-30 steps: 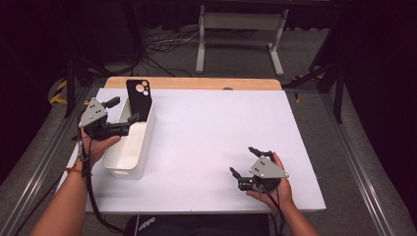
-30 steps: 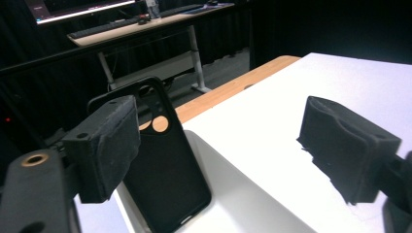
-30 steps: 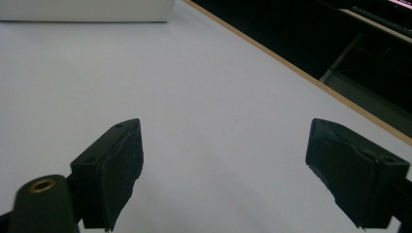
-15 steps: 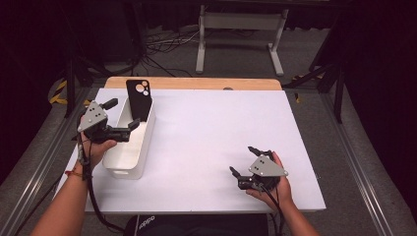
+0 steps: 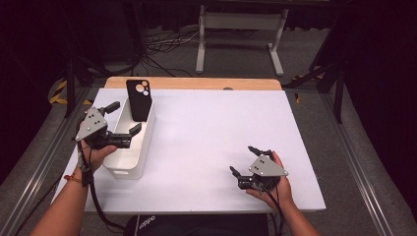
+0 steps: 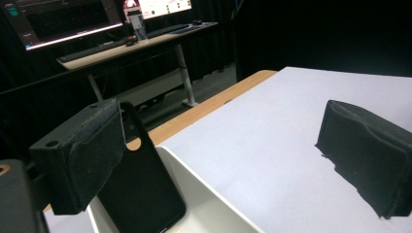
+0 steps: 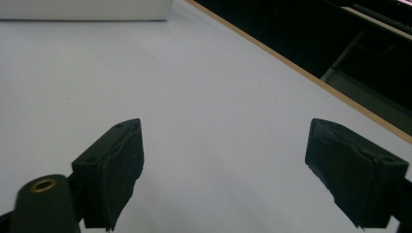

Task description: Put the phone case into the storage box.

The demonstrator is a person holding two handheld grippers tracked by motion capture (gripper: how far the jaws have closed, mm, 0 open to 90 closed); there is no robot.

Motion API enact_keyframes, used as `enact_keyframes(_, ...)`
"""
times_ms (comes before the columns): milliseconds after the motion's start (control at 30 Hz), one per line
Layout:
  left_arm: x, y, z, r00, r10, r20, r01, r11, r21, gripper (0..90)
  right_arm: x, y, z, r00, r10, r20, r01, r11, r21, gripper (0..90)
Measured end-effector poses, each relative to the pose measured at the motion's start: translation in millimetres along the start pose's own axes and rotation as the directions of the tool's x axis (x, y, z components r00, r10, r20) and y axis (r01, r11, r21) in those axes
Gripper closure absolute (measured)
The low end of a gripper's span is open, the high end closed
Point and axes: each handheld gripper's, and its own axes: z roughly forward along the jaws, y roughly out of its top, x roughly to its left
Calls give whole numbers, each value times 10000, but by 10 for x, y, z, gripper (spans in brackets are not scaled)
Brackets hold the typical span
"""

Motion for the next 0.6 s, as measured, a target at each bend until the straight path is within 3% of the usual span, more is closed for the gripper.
enact_keyframes(600, -194, 4, -47, 9992, 262, 289, -264, 9996, 72, 24, -12, 2, -17, 10000, -17, 9, 17, 9999, -103, 149)
